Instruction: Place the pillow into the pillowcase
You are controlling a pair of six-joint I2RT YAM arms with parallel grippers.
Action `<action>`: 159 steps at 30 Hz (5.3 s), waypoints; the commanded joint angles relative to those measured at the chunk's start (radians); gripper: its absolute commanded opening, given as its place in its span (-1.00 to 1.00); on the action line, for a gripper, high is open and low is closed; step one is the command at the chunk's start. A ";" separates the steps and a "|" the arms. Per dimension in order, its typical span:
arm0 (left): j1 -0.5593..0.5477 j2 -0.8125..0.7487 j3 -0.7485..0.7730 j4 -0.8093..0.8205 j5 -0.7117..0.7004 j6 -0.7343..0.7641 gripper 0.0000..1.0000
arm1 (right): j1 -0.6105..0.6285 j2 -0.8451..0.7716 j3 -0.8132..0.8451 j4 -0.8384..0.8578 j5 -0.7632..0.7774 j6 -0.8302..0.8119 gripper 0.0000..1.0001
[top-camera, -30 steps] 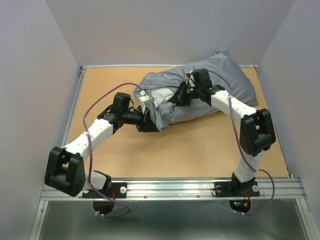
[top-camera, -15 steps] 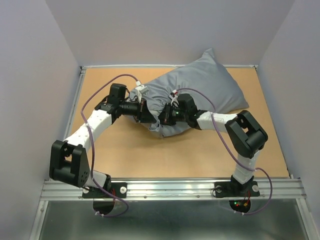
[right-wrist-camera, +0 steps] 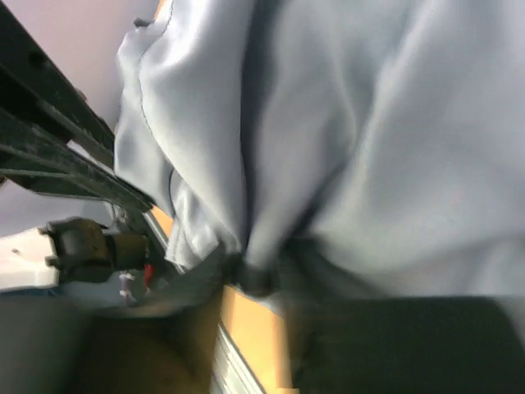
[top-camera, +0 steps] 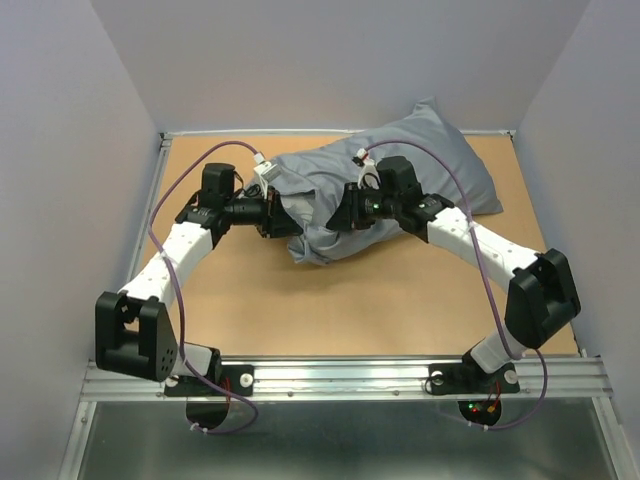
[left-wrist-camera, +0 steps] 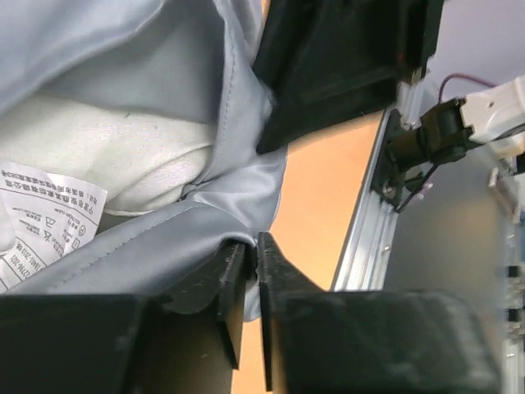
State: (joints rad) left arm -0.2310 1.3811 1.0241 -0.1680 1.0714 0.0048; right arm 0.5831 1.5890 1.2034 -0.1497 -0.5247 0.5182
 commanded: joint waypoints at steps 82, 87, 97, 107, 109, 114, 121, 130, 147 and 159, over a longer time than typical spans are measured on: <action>-0.165 -0.415 -0.162 -0.257 -0.123 0.632 -1.00 | 0.297 0.155 0.171 -0.498 0.440 -0.580 0.54; -0.175 -0.392 -0.142 -0.408 -0.107 0.895 -0.41 | 0.299 0.256 0.134 -0.505 0.430 -0.560 -0.02; -0.347 -0.309 -0.252 -0.585 -0.290 1.448 -0.07 | 0.238 0.276 0.206 -0.442 0.224 -0.429 -0.99; -0.456 -0.137 -0.354 -0.271 -0.458 1.488 0.08 | 0.173 0.250 0.251 -0.435 0.109 -0.374 -0.99; -0.464 -0.104 -0.354 -0.230 -0.467 1.488 0.10 | 0.170 0.249 0.248 -0.433 0.095 -0.373 -0.99; -0.473 -0.068 -0.358 -0.165 -0.481 1.482 0.11 | 0.158 0.244 0.237 -0.432 0.062 -0.365 -0.99; -0.499 0.027 -0.296 -0.263 -0.473 1.552 -0.82 | 0.093 0.265 0.228 -0.398 -0.032 -0.279 -0.99; -0.574 -0.080 0.051 -0.551 -0.199 1.412 -1.00 | 0.054 0.347 0.223 -0.121 -0.089 0.009 -0.99; -0.573 -0.212 -0.033 -0.279 -0.381 1.082 -0.99 | 0.101 0.105 0.045 -0.180 -0.092 -0.205 -0.02; -0.561 -0.416 -0.190 0.041 -0.686 0.718 -0.96 | 0.103 -0.011 0.133 -0.396 0.130 -0.423 -0.42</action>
State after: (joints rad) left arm -0.7963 1.0103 0.8501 -0.2737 0.4828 0.8452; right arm 0.6823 1.6077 1.2629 -0.4976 -0.4976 0.1795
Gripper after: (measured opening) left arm 0.026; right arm 0.376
